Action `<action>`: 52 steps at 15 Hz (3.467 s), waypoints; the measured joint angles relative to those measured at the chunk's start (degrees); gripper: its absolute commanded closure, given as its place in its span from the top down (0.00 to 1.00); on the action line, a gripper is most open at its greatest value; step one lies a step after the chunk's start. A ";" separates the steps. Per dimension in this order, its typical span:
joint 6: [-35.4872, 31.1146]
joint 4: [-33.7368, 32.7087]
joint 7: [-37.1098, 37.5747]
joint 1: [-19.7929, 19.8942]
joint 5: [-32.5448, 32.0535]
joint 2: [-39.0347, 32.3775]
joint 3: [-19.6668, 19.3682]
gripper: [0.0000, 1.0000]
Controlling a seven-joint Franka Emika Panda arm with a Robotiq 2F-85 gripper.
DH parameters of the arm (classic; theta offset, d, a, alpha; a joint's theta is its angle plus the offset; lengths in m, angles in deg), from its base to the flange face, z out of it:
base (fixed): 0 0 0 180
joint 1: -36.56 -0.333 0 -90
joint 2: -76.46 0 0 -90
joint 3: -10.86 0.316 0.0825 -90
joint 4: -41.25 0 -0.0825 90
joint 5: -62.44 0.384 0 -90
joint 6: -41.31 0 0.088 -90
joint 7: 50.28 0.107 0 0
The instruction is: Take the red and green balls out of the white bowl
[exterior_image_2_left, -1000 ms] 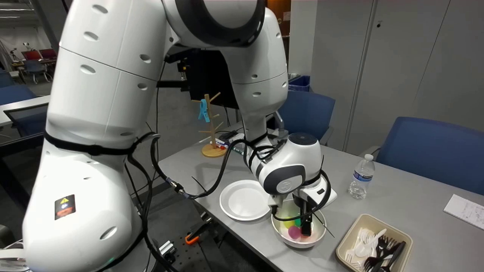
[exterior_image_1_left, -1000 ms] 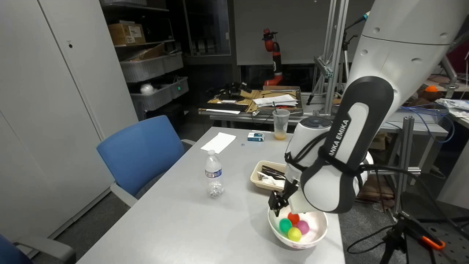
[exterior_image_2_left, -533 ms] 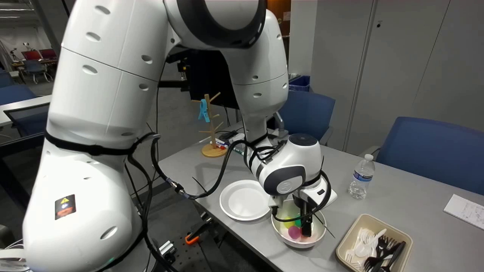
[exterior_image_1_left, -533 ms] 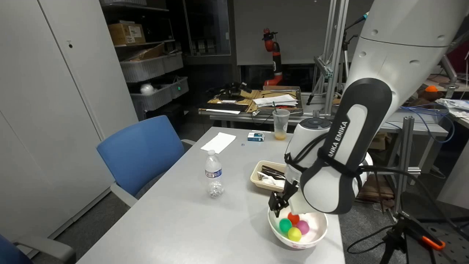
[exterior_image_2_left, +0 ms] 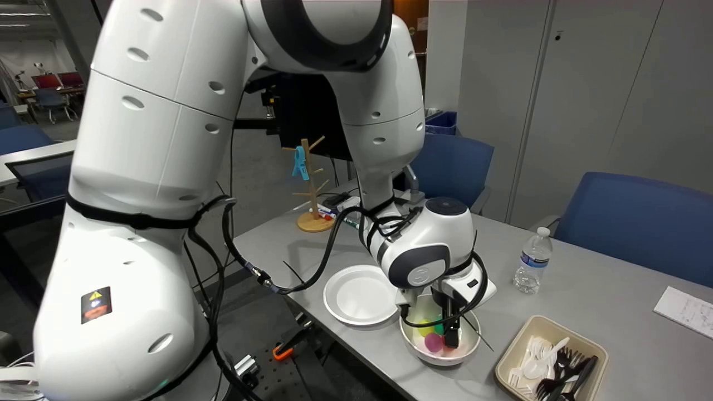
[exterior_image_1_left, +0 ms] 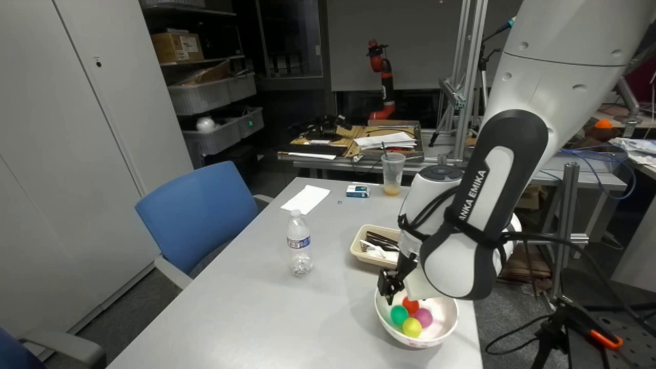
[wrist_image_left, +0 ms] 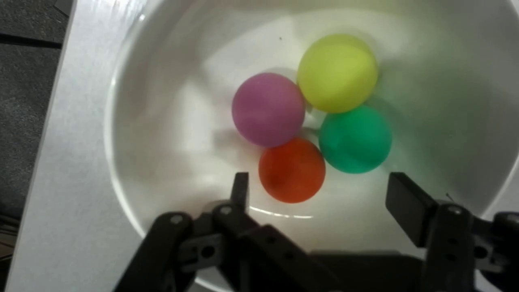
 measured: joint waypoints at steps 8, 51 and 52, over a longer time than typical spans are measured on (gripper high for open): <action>0.00 0.01 0.00 0.00 0.14 0.01 0.00 0.33; 10.67 -2.66 -10.08 -2.43 0.42 5.50 -3.67 0.13; 11.03 -2.48 -10.08 -2.61 0.42 6.41 -3.67 0.13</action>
